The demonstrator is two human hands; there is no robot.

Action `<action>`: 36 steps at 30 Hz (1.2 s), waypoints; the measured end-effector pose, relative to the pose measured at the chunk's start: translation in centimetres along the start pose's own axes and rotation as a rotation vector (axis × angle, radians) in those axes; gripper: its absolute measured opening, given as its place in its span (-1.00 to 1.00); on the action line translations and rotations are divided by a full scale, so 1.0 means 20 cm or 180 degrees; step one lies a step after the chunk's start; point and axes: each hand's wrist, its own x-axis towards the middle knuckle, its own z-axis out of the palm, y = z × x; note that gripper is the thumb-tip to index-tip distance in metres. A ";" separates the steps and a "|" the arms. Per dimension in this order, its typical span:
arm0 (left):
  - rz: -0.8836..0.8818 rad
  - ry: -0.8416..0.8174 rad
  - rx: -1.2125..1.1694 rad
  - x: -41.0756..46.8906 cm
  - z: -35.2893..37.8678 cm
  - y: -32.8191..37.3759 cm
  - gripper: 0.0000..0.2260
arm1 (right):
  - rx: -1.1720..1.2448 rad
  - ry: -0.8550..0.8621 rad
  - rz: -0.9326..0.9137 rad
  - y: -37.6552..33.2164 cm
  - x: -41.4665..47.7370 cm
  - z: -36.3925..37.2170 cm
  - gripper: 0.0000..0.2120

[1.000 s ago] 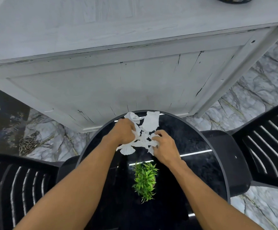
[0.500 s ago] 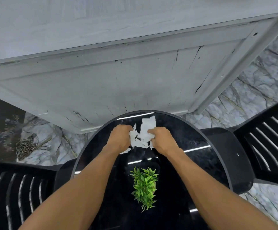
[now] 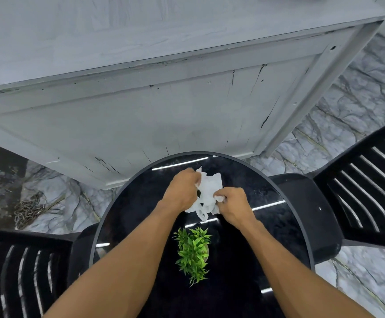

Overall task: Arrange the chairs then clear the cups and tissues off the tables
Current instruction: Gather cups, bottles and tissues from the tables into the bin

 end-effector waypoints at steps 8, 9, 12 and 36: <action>0.0133 -0.0537 0.0405 -0.16 0.03 -0.13 -0.62 | 0.0105 -0.0643 0.0217 0.00 -0.07 -0.02 -0.29; 0.0043 -0.0483 0.0424 -0.18 0.04 -0.17 -0.62 | -0.0104 -0.0611 0.0134 -0.01 -0.06 0.00 -0.40; -0.0328 -0.0165 0.0077 -0.25 0.04 -0.26 -0.73 | -0.0723 -0.0518 -0.0169 -0.07 -0.03 0.01 -0.71; -0.1916 0.2647 -0.1311 -2.17 -0.66 -0.90 -0.69 | -0.0476 -0.0959 -0.1574 -1.70 -0.80 0.83 -0.75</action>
